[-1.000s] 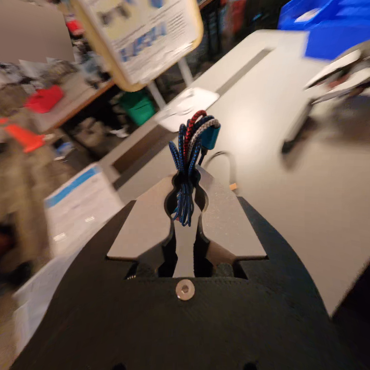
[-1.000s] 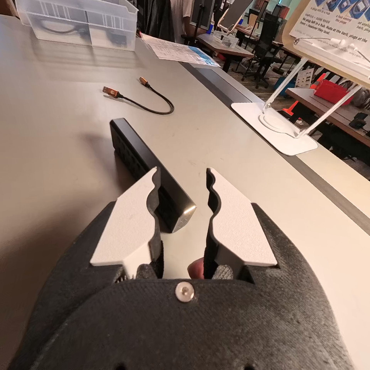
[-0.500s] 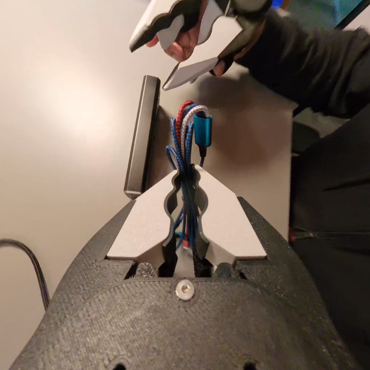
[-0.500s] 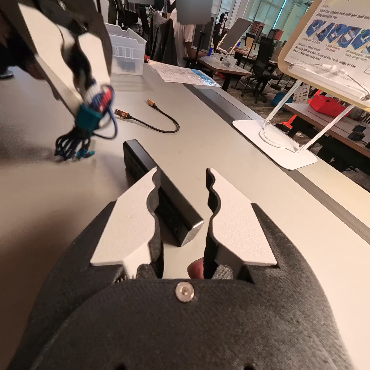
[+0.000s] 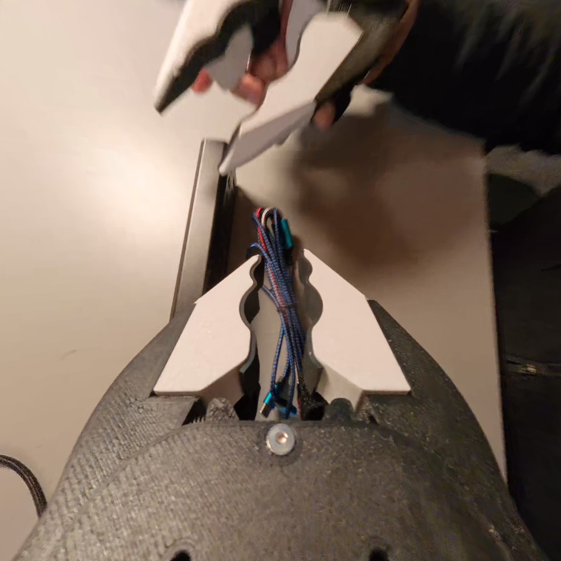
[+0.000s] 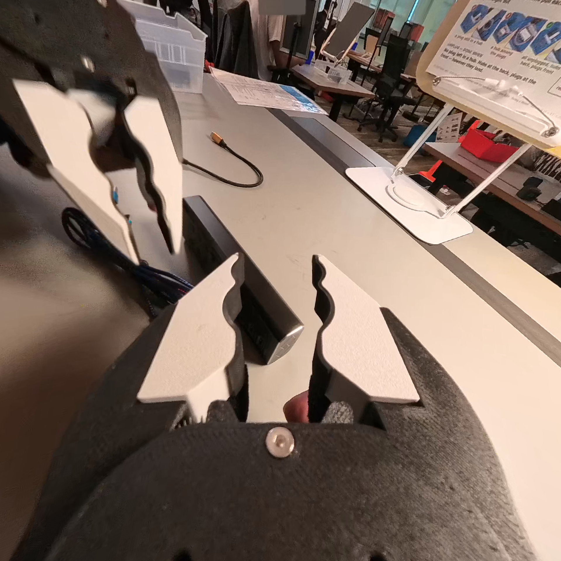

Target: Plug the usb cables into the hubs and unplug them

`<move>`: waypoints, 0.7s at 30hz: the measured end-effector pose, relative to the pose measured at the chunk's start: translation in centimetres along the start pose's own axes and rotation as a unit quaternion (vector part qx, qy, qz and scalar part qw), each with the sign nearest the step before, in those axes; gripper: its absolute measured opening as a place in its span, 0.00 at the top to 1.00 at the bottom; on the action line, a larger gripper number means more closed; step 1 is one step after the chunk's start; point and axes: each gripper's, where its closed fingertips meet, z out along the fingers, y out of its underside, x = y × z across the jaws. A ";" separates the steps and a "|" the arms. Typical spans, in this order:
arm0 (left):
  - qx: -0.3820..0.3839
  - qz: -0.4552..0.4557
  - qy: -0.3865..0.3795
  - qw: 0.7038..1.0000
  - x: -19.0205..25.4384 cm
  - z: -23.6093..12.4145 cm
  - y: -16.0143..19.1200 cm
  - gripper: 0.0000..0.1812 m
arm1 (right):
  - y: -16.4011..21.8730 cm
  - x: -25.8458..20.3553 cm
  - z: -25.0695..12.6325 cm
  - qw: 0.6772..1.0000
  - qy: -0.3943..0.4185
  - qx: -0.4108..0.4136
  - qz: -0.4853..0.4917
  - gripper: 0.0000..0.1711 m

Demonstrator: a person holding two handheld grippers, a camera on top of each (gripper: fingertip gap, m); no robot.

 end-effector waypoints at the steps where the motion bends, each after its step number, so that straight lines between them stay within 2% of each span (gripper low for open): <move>1: 0.028 -0.001 0.015 0.999 0.4 -1.3 -0.9 0.86 | 0.0 -0.1 0.0 1.000 -0.002 0.000 -0.001 0.73; 3: 0.078 0.008 0.035 0.996 0.7 -4.0 -2.4 0.87 | -0.1 -0.4 0.1 1.000 -0.008 0.000 -0.001 0.73; 6: 0.119 0.030 0.001 0.992 -1.6 -6.9 -2.9 0.87 | -0.1 -1.1 0.2 1.000 -0.024 -0.003 -0.005 0.73; 8: 0.132 0.039 -0.015 0.990 -3.6 -7.7 -2.0 0.86 | 0.2 -1.7 0.3 0.999 -0.040 -0.011 -0.009 0.73; 12: 0.162 -0.003 -0.014 0.987 -6.4 -7.5 0.6 0.80 | 1.7 -2.6 0.7 0.997 -0.068 -0.043 -0.016 0.71; 16: 0.125 0.003 0.036 0.991 -5.5 -7.2 3.5 0.76 | 1.7 -2.4 0.9 0.996 -0.069 -0.046 -0.012 0.71; 21: 0.015 0.026 0.104 0.994 -3.2 -7.3 8.8 0.70 | 1.1 -2.1 0.9 0.996 -0.071 -0.045 -0.016 0.70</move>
